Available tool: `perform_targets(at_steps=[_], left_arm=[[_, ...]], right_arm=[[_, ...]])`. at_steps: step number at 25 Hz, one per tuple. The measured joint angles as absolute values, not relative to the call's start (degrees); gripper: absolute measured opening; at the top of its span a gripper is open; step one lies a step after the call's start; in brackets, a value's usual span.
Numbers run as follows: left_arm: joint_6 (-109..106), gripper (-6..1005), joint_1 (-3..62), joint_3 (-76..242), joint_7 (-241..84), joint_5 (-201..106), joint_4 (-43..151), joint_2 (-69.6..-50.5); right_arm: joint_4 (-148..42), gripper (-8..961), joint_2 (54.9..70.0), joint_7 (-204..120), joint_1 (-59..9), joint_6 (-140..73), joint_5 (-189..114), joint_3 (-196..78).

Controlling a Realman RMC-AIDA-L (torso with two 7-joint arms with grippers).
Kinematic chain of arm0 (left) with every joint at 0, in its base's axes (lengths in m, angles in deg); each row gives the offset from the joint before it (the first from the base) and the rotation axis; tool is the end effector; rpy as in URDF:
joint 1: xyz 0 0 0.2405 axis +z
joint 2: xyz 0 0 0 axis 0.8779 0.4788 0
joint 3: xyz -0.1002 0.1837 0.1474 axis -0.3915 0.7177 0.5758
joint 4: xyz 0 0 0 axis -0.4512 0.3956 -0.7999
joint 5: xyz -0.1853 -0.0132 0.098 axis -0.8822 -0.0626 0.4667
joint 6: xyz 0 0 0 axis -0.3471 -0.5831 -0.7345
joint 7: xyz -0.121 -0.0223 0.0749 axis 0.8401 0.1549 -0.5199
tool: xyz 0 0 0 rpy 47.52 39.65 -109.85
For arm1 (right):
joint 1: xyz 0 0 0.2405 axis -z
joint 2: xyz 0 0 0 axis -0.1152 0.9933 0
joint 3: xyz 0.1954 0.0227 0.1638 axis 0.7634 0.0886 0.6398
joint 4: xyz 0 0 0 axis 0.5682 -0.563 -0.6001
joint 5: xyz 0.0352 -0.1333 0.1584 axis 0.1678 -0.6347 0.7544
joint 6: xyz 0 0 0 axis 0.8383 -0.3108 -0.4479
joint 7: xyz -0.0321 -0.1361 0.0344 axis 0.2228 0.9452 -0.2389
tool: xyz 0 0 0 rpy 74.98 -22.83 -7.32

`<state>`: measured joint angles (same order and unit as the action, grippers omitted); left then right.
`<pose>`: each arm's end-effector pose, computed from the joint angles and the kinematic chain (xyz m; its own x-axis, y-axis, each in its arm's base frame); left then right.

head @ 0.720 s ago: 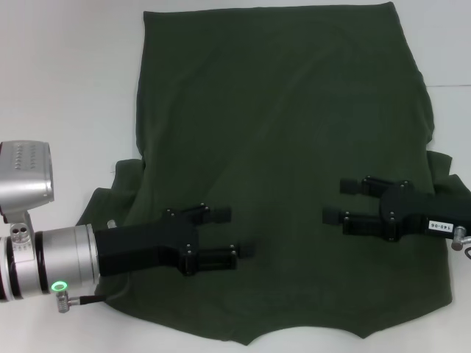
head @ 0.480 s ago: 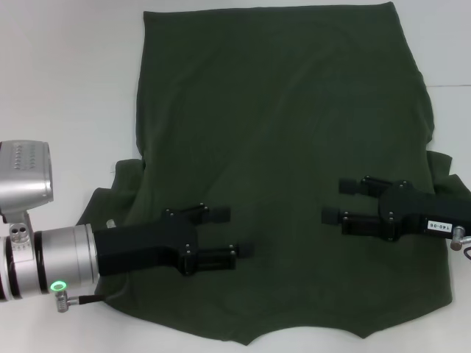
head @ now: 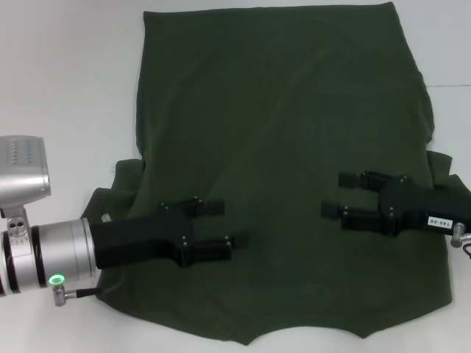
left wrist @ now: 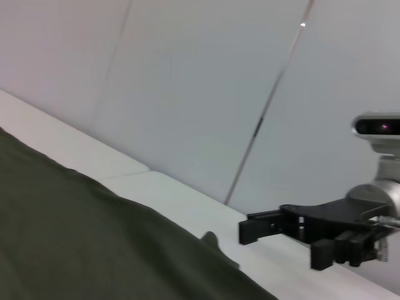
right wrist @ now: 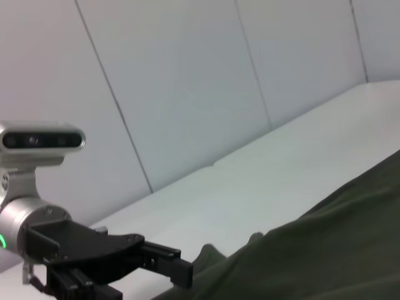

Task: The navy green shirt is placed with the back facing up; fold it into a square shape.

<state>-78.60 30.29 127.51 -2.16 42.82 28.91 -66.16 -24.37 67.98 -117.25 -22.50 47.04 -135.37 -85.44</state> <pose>-0.2417 0.3166 -0.0518 0.6852 0.4185 0.5961 0.5140 -0.8577 0.0114 0.2781 0.3235 0.0031 0.6936 -0.3925 -0.6041 -0.5679 -0.8138 -0.1233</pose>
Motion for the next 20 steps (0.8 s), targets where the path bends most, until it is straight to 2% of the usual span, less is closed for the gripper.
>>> perform_targets(at_steps=[8,15,20], left_arm=[[-73.69,876,31.34,120.32,-1.17,42.75,28.88,-66.61],[-66.04,874,31.93,117.05,4.16,42.74,28.88,-65.18],[-62.91,872,32.81,114.17,5.41,43.01,28.65,-64.86]], right_arm=[[-25.15,897,68.26,-118.99,-22.19,46.62,-131.62,-85.34],[-25.46,897,69.25,-120.1,-23.13,45.02,-131.28,-85.4],[-26.5,897,69.29,-120.17,-23.89,44.77,-131.24,-85.41]])
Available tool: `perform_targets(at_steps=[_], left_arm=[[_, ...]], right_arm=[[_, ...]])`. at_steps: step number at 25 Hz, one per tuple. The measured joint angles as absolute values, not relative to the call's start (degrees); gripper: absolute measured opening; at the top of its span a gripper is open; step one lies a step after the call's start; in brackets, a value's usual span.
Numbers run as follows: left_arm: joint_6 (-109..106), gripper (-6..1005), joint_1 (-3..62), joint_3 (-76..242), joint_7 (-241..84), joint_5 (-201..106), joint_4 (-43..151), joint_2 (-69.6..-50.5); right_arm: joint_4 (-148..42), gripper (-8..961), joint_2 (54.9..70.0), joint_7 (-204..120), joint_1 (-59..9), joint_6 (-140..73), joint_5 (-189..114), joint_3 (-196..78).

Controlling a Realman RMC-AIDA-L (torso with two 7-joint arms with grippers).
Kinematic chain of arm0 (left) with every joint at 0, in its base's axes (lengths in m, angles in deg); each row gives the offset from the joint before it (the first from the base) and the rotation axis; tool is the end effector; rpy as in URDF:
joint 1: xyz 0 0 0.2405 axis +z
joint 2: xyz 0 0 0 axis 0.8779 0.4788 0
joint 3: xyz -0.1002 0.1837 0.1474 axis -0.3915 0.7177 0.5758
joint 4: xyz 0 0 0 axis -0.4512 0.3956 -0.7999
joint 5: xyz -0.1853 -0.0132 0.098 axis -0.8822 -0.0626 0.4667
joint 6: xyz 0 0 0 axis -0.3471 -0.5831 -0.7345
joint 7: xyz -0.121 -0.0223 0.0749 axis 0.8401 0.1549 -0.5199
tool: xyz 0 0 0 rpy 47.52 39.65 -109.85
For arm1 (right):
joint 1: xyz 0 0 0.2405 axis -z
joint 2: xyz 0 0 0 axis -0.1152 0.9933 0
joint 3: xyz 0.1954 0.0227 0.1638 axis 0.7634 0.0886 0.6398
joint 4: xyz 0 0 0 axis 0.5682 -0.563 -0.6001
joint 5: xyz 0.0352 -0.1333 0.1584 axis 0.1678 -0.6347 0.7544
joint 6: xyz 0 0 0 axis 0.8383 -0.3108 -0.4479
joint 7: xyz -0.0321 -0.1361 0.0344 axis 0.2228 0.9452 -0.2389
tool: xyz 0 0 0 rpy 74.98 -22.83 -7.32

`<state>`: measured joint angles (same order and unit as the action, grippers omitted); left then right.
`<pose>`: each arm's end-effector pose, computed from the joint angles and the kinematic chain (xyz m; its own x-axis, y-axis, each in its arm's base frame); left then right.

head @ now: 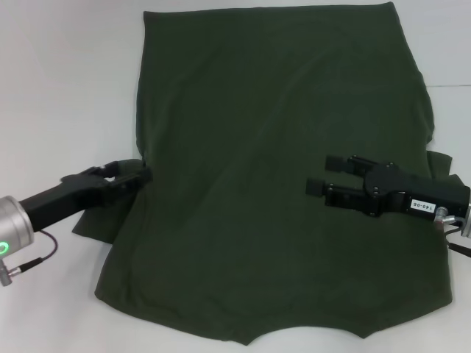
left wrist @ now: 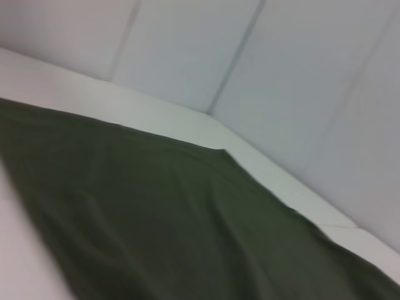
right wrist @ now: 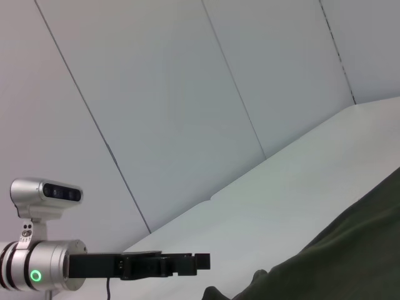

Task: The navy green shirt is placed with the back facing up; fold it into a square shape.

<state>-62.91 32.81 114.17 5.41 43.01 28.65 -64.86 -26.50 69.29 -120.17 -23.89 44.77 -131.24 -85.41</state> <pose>-0.3041 0.3485 -0.0112 0.4908 0.5073 0.7083 0.8238 -0.5350 -0.1876 0.2652 0.3328 -0.0062 0.6075 -0.4251 -0.6710 -0.6265 -0.7757 -0.0758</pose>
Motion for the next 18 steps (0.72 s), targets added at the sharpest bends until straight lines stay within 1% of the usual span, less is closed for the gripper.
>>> perform_targets(at_steps=[8,18], left_arm=[[-57.24,871,34.62,113.57,7.98,43.08,28.33,-64.6],[-51.68,872,34.83,113.96,8.39,43.14,28.77,-65.07]], right_arm=[[-26.8,896,69.3,-120.18,-24.1,44.48,-131.24,-85.25],[-26.79,896,69.3,-120.17,-24.15,43.83,-131.24,-85.28]])
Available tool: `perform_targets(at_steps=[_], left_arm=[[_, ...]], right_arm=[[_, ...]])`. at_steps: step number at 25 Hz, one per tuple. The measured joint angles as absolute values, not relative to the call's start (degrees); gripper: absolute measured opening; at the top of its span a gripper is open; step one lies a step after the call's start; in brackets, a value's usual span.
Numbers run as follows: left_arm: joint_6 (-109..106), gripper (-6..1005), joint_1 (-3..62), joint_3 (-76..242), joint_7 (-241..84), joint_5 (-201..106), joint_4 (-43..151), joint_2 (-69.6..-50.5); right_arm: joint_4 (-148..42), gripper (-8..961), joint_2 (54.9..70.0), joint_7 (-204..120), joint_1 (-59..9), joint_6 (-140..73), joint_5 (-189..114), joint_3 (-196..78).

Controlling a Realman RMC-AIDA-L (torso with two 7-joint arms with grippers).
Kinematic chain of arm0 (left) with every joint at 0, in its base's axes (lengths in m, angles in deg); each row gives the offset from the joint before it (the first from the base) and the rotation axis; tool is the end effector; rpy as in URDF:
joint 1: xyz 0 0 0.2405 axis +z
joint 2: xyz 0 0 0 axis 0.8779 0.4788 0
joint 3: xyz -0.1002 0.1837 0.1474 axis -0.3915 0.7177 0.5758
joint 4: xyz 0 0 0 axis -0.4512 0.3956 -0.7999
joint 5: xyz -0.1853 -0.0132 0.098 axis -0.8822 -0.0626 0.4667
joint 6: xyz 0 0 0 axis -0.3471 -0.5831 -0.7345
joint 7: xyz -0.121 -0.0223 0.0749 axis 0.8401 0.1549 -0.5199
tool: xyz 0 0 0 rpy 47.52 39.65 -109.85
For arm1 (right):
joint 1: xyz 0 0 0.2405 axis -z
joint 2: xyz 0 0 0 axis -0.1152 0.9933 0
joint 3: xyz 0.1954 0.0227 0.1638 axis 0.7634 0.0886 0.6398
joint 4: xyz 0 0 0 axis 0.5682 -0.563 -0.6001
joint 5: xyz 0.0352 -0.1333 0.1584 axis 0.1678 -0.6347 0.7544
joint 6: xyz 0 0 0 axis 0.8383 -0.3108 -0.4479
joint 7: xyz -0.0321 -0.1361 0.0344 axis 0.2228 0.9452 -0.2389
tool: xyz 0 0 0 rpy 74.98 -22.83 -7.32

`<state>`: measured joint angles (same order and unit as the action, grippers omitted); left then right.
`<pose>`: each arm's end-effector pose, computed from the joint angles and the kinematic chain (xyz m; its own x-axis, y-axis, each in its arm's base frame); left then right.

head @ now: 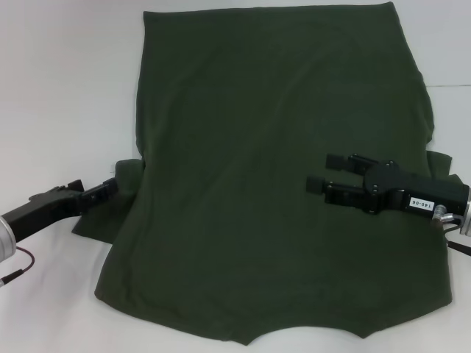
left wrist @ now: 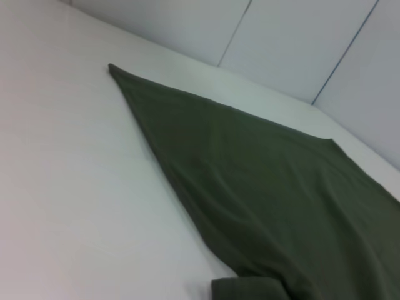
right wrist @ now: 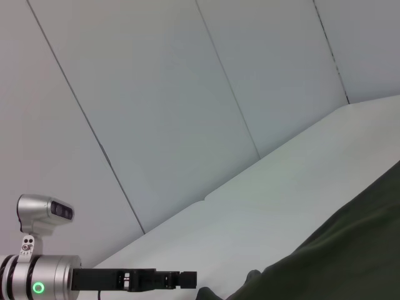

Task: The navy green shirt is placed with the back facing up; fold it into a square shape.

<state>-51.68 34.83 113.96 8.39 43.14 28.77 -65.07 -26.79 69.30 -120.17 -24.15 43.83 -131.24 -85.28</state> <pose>-0.3414 0.3476 -0.0079 0.4251 0.5587 0.7122 0.9013 -0.3339 -0.2760 0.2657 0.3352 -0.0070 0.6064 -0.4268 -0.6709 -0.6340 -0.7688 -0.0839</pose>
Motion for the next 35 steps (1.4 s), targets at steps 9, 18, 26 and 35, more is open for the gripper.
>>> perform_targets(at_steps=[9,18,26,35], left_arm=[[-50.92,872,34.96,115.41,8.25,43.2,29.5,-65.36],[-50.95,872,34.97,115.65,8.12,44.28,29.65,-65.49],[-51.0,871,34.92,115.52,7.95,44.61,28.81,-65.62],[-49.56,871,34.56,115.49,7.04,44.6,28.07,-65.88]], right_arm=[[-26.7,896,69.3,-119.94,-24.15,43.81,-131.24,-85.23],[-26.74,896,69.29,-119.7,-24.23,43.81,-131.24,-85.26],[-26.79,895,69.29,-119.66,-24.24,43.75,-131.24,-85.26],[-26.79,895,69.3,-119.61,-24.23,43.67,-131.17,-85.26]])
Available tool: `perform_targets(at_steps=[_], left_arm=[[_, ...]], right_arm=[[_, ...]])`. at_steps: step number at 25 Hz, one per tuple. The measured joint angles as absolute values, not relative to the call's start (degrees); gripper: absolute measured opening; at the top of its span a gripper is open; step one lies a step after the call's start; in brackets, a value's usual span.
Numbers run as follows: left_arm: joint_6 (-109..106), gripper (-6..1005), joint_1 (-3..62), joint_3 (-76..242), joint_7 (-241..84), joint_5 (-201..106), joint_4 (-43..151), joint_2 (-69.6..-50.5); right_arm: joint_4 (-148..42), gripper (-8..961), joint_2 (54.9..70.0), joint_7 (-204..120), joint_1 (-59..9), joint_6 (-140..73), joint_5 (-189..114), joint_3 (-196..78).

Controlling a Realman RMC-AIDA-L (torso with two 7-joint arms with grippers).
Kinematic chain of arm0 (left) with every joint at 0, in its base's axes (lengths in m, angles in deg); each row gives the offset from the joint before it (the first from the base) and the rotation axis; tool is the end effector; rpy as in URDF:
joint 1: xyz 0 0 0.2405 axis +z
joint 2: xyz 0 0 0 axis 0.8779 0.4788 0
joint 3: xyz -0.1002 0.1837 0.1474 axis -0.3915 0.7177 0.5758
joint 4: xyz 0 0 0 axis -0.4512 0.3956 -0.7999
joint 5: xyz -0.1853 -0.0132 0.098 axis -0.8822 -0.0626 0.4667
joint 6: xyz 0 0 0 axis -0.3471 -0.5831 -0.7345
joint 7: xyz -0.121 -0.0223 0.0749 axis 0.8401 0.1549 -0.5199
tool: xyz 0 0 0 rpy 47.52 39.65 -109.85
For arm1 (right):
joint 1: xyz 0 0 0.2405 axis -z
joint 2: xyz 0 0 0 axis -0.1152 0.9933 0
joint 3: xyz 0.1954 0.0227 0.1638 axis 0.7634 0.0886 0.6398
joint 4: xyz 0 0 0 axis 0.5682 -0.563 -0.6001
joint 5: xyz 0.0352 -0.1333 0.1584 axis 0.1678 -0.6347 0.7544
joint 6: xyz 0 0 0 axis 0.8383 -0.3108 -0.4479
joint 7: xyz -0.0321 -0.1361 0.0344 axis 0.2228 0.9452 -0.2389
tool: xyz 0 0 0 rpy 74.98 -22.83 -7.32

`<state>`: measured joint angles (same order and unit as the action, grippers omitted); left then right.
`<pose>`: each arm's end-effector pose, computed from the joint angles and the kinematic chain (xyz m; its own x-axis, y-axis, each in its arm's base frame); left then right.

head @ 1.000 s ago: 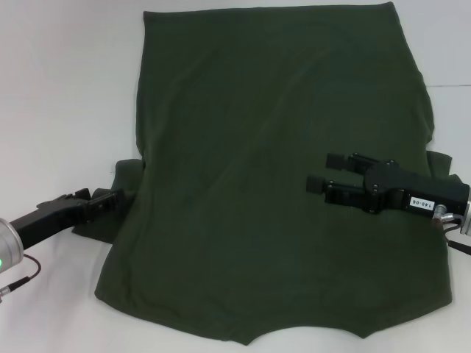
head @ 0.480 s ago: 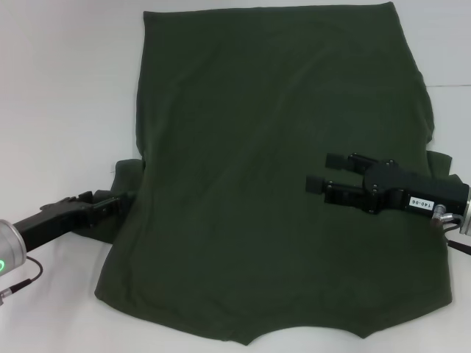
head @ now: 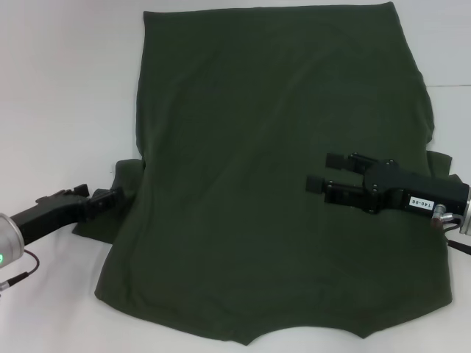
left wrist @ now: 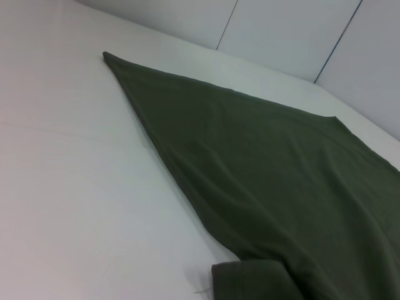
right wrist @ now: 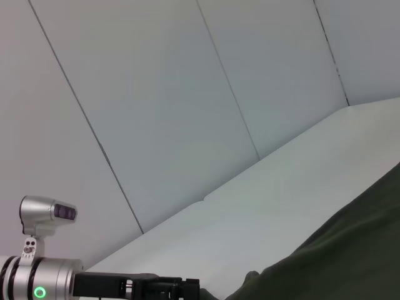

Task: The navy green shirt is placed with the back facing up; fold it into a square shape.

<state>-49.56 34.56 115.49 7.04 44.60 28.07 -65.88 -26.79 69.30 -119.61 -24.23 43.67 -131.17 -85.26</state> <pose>-0.3399 0.3487 -0.0159 0.4771 0.5657 0.6726 0.8771 -0.3556 -0.3230 0.2654 0.3360 -0.0068 0.6125 -0.4181 -0.6708 -0.6285 -0.7722 -0.0926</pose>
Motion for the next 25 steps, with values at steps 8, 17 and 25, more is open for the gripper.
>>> perform_targets(at_steps=[8,17,25], left_arm=[[-49.87,872,34.61,115.67,6.53,44.6,28.07,-66.39],[-52.03,871,34.99,115.69,6.83,45.55,28.06,-66.07],[-52.49,872,35.11,115.69,6.91,46.09,28.07,-66.06]], right_arm=[[-26.8,895,69.3,-119.57,-24.23,43.31,-131.05,-85.26],[-26.79,895,69.29,-119.56,-24.23,43.21,-130.97,-85.26],[-26.79,895,69.29,-119.56,-24.23,43.21,-130.97,-85.26]])
